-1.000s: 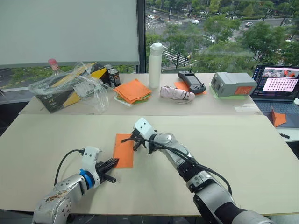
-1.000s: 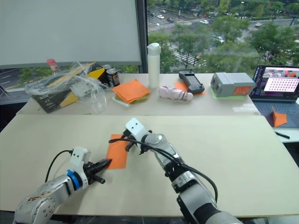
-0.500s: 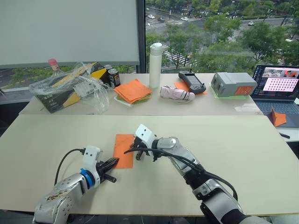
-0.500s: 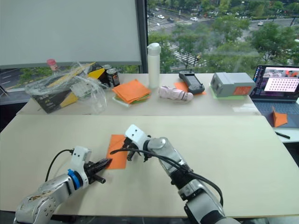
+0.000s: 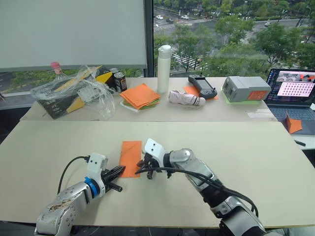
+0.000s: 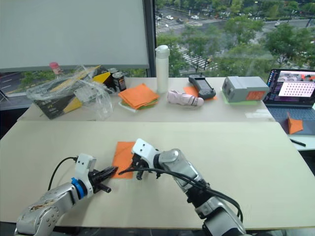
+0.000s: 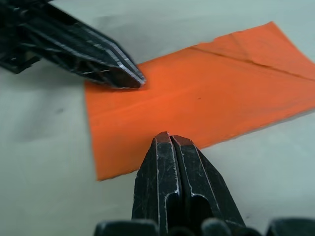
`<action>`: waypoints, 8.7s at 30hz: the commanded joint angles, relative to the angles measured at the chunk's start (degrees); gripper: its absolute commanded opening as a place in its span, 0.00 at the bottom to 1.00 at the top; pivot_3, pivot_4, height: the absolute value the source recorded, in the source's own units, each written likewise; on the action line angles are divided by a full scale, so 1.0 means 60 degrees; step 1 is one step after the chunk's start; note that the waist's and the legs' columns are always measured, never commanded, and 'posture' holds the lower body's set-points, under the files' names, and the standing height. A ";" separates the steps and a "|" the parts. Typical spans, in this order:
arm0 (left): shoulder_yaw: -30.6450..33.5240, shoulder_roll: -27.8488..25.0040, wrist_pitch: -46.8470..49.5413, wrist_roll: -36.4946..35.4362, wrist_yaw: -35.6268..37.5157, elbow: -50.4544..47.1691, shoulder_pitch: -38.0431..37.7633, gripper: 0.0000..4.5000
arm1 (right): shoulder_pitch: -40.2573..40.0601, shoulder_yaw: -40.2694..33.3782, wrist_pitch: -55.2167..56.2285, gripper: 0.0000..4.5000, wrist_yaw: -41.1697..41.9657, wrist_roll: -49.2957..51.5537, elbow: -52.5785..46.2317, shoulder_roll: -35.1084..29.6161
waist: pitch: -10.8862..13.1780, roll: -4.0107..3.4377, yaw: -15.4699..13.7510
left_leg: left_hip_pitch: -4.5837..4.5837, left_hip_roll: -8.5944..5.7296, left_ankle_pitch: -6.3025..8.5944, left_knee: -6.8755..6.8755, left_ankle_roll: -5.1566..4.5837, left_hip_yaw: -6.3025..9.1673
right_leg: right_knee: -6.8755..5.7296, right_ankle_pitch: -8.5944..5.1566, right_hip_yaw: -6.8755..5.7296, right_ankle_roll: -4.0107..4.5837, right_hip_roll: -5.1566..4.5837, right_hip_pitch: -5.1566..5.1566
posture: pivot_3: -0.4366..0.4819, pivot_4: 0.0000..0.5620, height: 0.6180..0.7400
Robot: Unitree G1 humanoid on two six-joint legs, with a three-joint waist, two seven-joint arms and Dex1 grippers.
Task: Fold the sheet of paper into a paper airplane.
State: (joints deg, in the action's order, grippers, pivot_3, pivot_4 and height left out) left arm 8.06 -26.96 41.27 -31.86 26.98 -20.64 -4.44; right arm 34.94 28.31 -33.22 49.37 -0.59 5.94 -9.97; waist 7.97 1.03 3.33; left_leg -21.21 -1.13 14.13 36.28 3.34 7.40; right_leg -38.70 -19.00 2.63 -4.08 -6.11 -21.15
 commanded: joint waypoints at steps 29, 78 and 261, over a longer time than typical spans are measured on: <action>0.2063 0.0347 0.0913 -0.2109 -0.0280 -0.0388 0.0263 0.00 | 0.0680 -0.2686 -0.2113 0.01 0.1047 0.3406 -0.0708 -0.0361 | 0.0033 0.0030 -0.0121 | -0.0070 0.0001 0.0000 -0.0004 0.0001 0.0014 | 0.0044 0.0001 -0.0014 0.0001 -0.0001 -0.0038 | 0.48 0.27 1.00; -0.1272 0.0660 0.0413 -0.0299 0.0636 0.1003 0.2102 0.00 | 0.0118 -0.2538 -0.1416 0.01 -0.0621 0.3788 -0.1139 -0.0524 | 0.0039 0.0034 -0.0097 | -0.0110 -0.0008 -0.0002 0.0017 0.0003 0.0011 | 0.0040 0.0003 -0.0025 0.0003 -0.0006 -0.0055 | 0.48 0.27 1.00; -0.1351 0.1743 -0.0311 0.0996 0.0310 0.4617 0.5383 0.00 | 0.0688 0.0862 0.7972 0.01 -0.2907 -0.5567 0.2118 -0.1787 | 0.0031 0.0047 0.0070 | -0.0096 -0.0013 -0.0047 0.0073 0.0083 0.0010 | 0.0026 0.0003 -0.0032 0.0002 -0.0006 -0.0015 | 0.48 0.27 1.00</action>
State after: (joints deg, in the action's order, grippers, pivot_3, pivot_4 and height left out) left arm 0.24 -16.68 40.09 -26.57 28.21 7.33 26.80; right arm 39.70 33.71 14.87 31.43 -33.62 19.62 -20.75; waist 8.16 1.32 3.75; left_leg -21.79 -1.21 13.85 36.73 3.83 7.46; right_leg -38.54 -18.98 2.44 -4.07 -6.14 -21.25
